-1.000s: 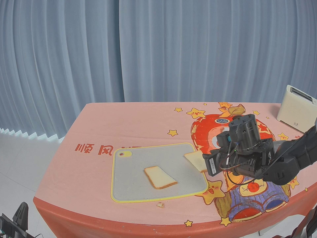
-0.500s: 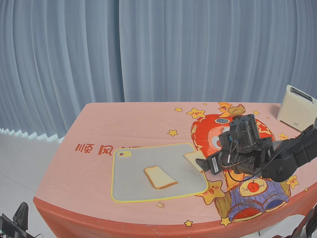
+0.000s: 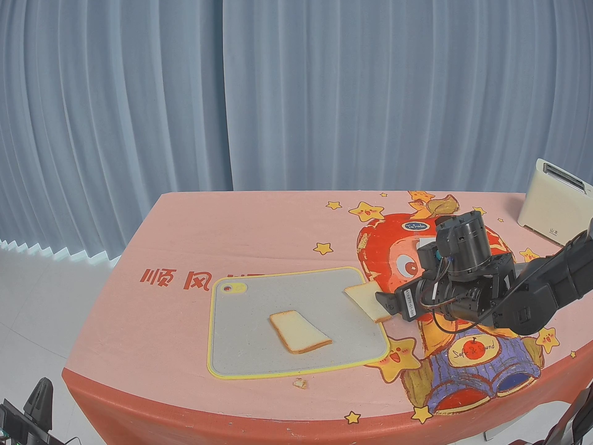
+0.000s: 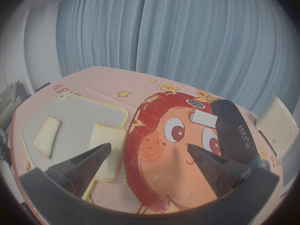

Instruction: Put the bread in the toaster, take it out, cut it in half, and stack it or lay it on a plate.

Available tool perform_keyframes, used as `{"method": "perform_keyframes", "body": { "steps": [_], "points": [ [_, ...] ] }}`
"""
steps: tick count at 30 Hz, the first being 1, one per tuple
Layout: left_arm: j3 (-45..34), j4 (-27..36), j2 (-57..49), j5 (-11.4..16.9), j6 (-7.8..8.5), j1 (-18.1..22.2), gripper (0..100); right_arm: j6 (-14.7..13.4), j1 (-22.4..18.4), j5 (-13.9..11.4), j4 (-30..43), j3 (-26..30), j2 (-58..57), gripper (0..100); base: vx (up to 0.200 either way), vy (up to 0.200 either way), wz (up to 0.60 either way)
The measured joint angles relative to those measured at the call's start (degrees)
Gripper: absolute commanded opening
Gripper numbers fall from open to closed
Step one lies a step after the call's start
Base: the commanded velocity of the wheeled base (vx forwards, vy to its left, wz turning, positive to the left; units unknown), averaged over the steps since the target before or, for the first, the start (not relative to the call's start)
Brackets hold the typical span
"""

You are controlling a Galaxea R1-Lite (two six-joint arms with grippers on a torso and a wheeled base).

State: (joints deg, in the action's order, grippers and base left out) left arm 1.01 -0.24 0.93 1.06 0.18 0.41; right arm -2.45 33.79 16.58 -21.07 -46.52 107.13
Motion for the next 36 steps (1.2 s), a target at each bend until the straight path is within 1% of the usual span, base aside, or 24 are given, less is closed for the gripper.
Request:
{"method": "perform_keyframes", "body": {
  "steps": [14,28,36],
  "points": [
    [0.0,0.0,0.0,0.0,0.0,0.0,0,0.2,-0.5,0.2,0.0,0.3,0.3,100,0.0,0.0,0.0],
    [0.0,0.0,0.0,0.0,0.0,0.0,0,0.2,1.6,0.3,0.0,0.0,0.5,100,0.0,0.0,0.0],
    [0.0,0.0,0.0,0.0,0.0,0.0,0,0.2,1.9,0.4,0.1,-0.1,1.0,100,0.0,0.0,0.0]
  ]
}}
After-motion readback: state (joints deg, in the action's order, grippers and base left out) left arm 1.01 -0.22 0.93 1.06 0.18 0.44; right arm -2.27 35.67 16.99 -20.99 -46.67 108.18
